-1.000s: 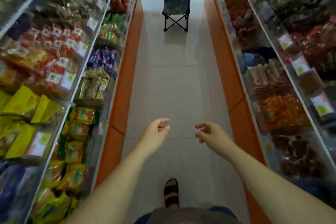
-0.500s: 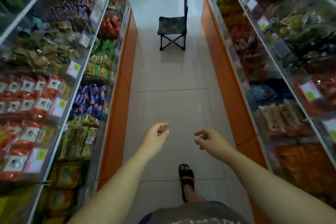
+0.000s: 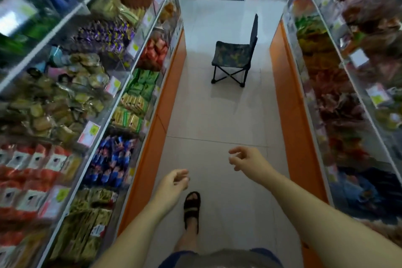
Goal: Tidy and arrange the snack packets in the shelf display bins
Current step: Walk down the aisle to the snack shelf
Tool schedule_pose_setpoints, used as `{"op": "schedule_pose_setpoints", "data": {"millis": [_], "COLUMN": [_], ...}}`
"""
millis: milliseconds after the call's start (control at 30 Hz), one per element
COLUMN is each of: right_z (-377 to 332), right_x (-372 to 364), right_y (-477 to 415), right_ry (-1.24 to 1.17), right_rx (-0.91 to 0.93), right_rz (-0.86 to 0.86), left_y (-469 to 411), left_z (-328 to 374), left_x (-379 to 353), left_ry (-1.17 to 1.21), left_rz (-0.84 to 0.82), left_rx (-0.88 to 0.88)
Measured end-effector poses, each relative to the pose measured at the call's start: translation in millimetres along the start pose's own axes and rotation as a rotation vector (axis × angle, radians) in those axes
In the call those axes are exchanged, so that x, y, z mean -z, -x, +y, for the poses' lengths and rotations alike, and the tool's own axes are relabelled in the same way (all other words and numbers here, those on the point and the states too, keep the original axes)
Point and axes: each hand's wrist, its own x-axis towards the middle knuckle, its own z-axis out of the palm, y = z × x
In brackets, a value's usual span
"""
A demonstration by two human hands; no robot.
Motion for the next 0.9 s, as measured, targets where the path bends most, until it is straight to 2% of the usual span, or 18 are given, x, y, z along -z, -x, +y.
{"op": "schedule_pose_setpoints", "data": {"millis": [167,300,600,767,900], "right_z": [-31,-51,-53,-74,-118], "right_x": [12,34,104,179,243], "right_y": [-66,-120,-233,-323,-394], "right_ry": [0.0,-0.041,-0.121,-0.005,0.04], "right_rx": [-0.064,-0.096,-0.244,-0.223,-0.128], "right_rz": [-0.01,0.057,0.058,-0.007,-0.034], "left_y": [-80,-156,-304,-386,-438], "left_z": [38,87,194,258,305], "left_x": [34,60,56,45,42], "left_ry": [-0.027,-0.065,-0.088,-0.069,-0.026], "left_rz": [-0.036,-0.064,-0.136,-0.123,-0.103], "left_rx": [0.005,-0.039,-0.083,-0.059,-0.051]}}
